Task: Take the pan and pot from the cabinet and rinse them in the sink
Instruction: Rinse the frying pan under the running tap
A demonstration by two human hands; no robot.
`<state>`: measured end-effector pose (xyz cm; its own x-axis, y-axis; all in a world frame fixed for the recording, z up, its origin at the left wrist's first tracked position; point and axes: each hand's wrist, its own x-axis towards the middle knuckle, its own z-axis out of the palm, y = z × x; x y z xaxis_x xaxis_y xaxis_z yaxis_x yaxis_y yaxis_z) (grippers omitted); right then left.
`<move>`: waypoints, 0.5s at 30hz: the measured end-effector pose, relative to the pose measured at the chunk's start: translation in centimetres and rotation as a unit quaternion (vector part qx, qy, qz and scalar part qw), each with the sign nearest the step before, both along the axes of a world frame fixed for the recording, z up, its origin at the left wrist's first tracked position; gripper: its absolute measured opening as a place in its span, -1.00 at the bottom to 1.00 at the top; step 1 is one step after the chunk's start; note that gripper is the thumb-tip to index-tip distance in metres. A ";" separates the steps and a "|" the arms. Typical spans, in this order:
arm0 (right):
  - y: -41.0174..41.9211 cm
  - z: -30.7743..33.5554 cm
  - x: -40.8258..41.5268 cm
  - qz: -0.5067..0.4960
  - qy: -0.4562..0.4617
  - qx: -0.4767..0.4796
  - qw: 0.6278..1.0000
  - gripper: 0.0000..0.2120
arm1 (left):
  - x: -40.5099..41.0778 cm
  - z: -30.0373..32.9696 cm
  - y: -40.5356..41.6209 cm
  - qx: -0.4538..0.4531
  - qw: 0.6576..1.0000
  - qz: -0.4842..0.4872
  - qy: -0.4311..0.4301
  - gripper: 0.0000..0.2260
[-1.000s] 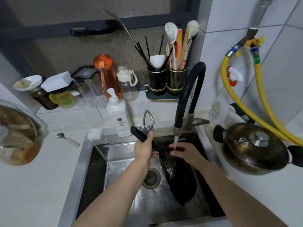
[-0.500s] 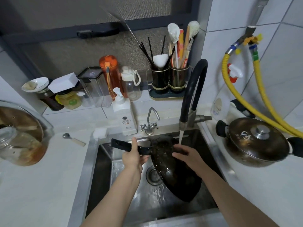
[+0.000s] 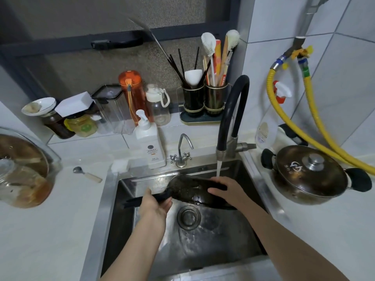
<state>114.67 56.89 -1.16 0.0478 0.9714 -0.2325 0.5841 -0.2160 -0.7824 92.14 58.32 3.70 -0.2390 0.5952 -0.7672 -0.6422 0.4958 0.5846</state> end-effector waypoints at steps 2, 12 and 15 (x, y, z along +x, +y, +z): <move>-0.3 -0.9 0.1 -0.036 -0.029 -0.029 0.999 -0.35 | -0.4 0.0 0.1 0.000 1.000 0.007 -0.002 -0.58; -0.9 -3.9 -2.0 -0.373 0.353 -0.121 0.850 -0.28 | -2.4 -1.2 -1.1 -0.033 0.997 0.056 -0.029 -0.57; -0.9 -2.8 -2.3 -0.433 0.404 -0.141 0.793 -0.48 | -3.1 -1.7 -1.4 -0.028 0.998 0.059 -0.006 -0.60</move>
